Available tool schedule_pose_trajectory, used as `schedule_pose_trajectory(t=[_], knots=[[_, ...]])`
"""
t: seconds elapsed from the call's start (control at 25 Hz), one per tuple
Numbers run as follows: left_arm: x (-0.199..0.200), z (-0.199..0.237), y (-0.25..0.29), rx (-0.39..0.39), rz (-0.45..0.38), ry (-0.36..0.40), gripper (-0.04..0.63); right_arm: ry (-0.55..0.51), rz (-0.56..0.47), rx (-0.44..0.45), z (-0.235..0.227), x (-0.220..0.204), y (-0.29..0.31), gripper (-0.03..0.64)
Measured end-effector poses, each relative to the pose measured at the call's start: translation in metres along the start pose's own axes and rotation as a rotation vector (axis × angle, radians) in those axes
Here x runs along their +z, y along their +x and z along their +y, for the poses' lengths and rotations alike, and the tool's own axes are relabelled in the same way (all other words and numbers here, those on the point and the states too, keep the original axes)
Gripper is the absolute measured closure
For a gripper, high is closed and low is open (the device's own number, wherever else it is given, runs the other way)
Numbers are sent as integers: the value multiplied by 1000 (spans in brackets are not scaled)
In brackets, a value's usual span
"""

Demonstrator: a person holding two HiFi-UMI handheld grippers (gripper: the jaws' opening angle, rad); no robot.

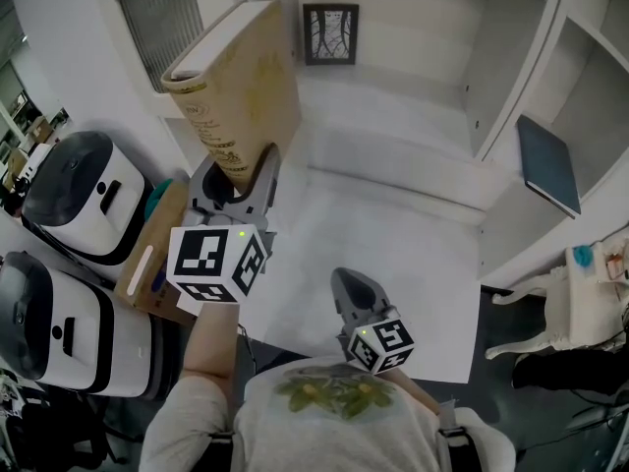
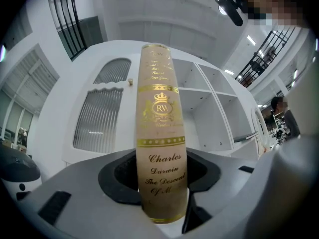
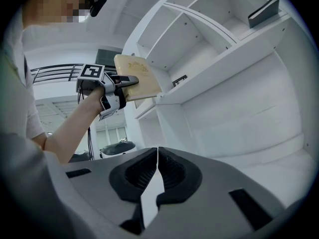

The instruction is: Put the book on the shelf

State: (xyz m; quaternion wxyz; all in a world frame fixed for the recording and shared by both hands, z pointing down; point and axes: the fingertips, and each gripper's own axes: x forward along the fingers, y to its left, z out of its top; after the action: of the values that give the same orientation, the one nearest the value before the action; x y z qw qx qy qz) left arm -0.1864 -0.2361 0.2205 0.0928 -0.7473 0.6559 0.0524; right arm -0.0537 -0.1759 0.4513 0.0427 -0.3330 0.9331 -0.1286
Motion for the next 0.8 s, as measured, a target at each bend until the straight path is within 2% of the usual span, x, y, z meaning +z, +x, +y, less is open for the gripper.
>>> schedule_pose_trajectory(t=[0.8], knots=[[-7, 9, 27, 11, 78, 16, 368, 24, 12, 9, -12, -4, 2, 586]])
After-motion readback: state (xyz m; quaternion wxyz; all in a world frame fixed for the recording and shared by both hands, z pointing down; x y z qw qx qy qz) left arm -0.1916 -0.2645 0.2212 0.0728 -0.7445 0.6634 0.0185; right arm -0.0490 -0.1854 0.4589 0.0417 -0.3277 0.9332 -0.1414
